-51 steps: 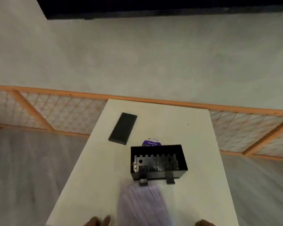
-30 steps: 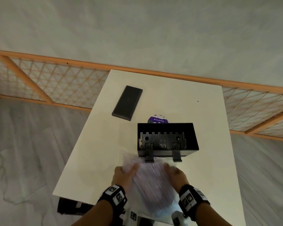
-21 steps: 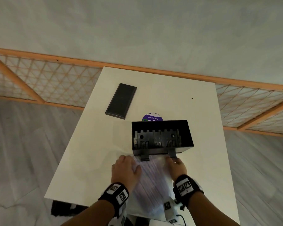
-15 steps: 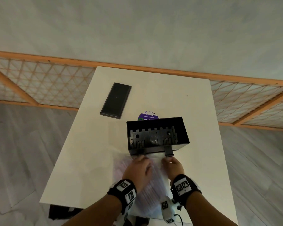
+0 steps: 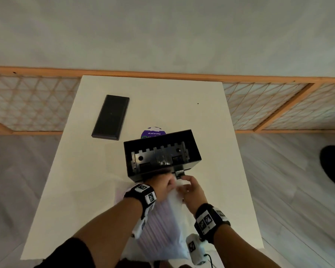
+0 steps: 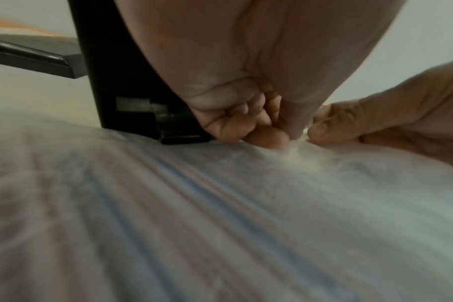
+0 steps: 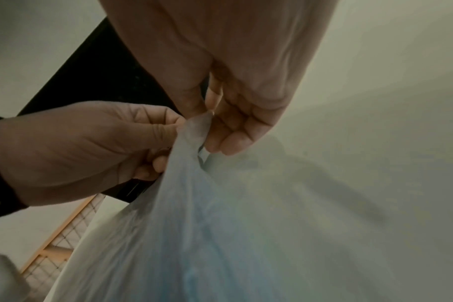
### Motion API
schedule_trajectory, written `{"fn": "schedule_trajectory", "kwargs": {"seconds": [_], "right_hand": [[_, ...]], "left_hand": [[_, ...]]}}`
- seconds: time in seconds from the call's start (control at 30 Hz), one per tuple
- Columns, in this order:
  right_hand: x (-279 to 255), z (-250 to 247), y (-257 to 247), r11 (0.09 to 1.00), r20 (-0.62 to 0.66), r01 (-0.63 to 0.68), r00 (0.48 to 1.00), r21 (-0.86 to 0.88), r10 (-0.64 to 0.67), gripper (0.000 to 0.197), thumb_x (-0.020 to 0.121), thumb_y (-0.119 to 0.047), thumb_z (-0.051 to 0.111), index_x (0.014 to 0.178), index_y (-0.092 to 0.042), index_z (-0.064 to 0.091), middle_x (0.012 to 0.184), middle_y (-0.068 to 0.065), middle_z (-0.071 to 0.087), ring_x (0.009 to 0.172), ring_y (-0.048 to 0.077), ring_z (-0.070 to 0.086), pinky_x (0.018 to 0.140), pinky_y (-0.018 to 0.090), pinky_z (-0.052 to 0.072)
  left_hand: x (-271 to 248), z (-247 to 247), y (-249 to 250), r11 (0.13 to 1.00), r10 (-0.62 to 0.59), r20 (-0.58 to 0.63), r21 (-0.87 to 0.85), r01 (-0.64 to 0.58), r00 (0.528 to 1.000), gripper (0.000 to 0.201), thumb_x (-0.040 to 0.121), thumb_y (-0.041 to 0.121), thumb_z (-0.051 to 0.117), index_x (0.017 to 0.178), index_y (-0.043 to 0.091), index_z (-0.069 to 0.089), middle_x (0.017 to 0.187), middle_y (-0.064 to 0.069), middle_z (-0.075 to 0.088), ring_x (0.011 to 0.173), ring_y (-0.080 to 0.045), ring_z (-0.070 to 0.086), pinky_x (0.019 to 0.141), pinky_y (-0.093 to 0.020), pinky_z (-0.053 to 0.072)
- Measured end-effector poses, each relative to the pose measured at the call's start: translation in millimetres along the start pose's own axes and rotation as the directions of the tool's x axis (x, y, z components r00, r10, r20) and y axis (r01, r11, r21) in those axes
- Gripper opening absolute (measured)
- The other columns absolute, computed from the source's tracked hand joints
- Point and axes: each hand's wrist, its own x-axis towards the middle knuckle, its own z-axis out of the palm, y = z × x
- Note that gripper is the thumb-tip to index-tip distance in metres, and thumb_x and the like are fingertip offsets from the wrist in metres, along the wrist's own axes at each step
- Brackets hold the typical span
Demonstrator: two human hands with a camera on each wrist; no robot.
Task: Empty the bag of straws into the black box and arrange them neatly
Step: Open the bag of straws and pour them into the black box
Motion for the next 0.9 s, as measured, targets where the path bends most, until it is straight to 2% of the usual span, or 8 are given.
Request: {"fn": "schedule_trajectory", "kwargs": {"seconds": [0.07, 0.2, 0.37, 0.47, 0.53, 0.63, 0.73, 0.9], "right_hand": [[0, -3, -4, 0.999, -0.005, 0.037, 0.999, -0.009, -0.037, 0.028, 0.096, 0.004, 0.055, 0.104, -0.021, 0.064, 0.078, 0.007, 0.067, 0.061, 0.018, 0.060, 0.051, 0.026, 0.047], [-1, -6, -10, 0.997, 0.029, 0.079, 0.997, -0.020, -0.078, 0.025, 0.095, 0.010, 0.055, 0.089, -0.011, 0.067, 0.079, 0.006, 0.068, 0.052, 0.008, 0.057, 0.049, 0.018, 0.043], [-1, -14, -11, 0.987, 0.100, 0.085, 0.992, -0.136, -0.072, 0.027, 0.092, -0.008, 0.068, 0.105, -0.031, 0.066, 0.078, -0.002, 0.062, 0.061, 0.014, 0.056, 0.059, 0.025, 0.048], [-4, -17, -16, 0.982, 0.102, 0.110, 0.990, -0.154, -0.095, 0.018, 0.092, -0.007, 0.067, 0.091, -0.025, 0.068, 0.071, -0.005, 0.059, 0.062, 0.017, 0.054, 0.061, 0.033, 0.049], [-6, -19, -18, 0.981, 0.105, 0.119, 0.989, -0.154, -0.104, 0.015, 0.093, -0.008, 0.066, 0.087, -0.021, 0.065, 0.066, -0.004, 0.059, 0.061, 0.017, 0.054, 0.060, 0.033, 0.049], [-11, -23, -21, 0.972, 0.125, 0.126, 0.987, -0.198, -0.102, 0.014, 0.095, -0.013, 0.062, 0.093, -0.026, 0.061, 0.063, -0.003, 0.059, 0.058, 0.015, 0.055, 0.060, 0.029, 0.051], [-16, -27, -24, 0.958, 0.156, 0.152, 0.981, -0.241, -0.116, 0.025, 0.095, -0.004, 0.054, 0.098, -0.028, 0.060, 0.061, -0.001, 0.056, 0.057, 0.014, 0.056, 0.058, 0.022, 0.050], [-23, -32, -29, 0.956, 0.176, 0.184, 0.974, -0.231, -0.145, 0.017, 0.093, -0.002, 0.056, 0.093, -0.017, 0.063, 0.066, 0.002, 0.057, 0.059, 0.014, 0.058, 0.060, 0.023, 0.051]], "left_hand": [[0, 2, -1, 0.997, -0.016, -0.010, -0.074, 0.016, 1.000, 0.011, 0.098, 0.034, 0.061, 0.100, 0.023, 0.061, 0.092, 0.003, 0.067, 0.084, -0.018, 0.065, 0.075, -0.033, 0.052], [-3, 3, 3, 0.995, -0.066, 0.008, -0.077, 0.066, 0.998, 0.028, 0.095, 0.040, 0.066, 0.121, 0.030, 0.059, 0.107, 0.006, 0.065, 0.096, -0.013, 0.063, 0.082, -0.029, 0.051], [-4, 5, 4, 0.983, -0.092, -0.013, -0.163, 0.089, 0.996, 0.010, 0.091, 0.034, 0.069, 0.095, 0.026, 0.066, 0.086, 0.010, 0.064, 0.078, -0.009, 0.061, 0.076, -0.029, 0.054], [-7, 2, 8, 0.977, -0.085, -0.032, -0.198, 0.077, 0.996, 0.014, 0.091, 0.037, 0.068, 0.090, 0.023, 0.063, 0.080, 0.007, 0.063, 0.072, -0.012, 0.059, 0.068, -0.027, 0.049], [-11, 0, 8, 0.978, -0.046, -0.046, -0.205, 0.035, 0.998, 0.013, 0.092, 0.040, 0.064, 0.089, 0.029, 0.060, 0.085, 0.007, 0.067, 0.076, -0.013, 0.066, 0.070, -0.031, 0.056], [-16, -1, 9, 0.980, 0.000, -0.056, -0.199, -0.011, 0.998, 0.009, 0.091, 0.043, 0.061, 0.089, 0.035, 0.057, 0.086, 0.006, 0.070, 0.074, -0.012, 0.069, 0.072, -0.040, 0.061], [-22, -1, 16, 0.980, -0.005, -0.056, -0.201, -0.007, 0.998, 0.010, 0.092, 0.041, 0.064, 0.087, 0.034, 0.057, 0.077, 0.002, 0.072, 0.069, -0.014, 0.070, 0.066, -0.037, 0.060], [-24, -1, 25, 0.971, 0.003, 0.019, -0.241, 0.002, 1.000, 0.012, 0.095, 0.041, 0.062, 0.089, 0.032, 0.057, 0.083, 0.004, 0.072, 0.070, -0.005, 0.072, 0.074, -0.036, 0.060]]}}
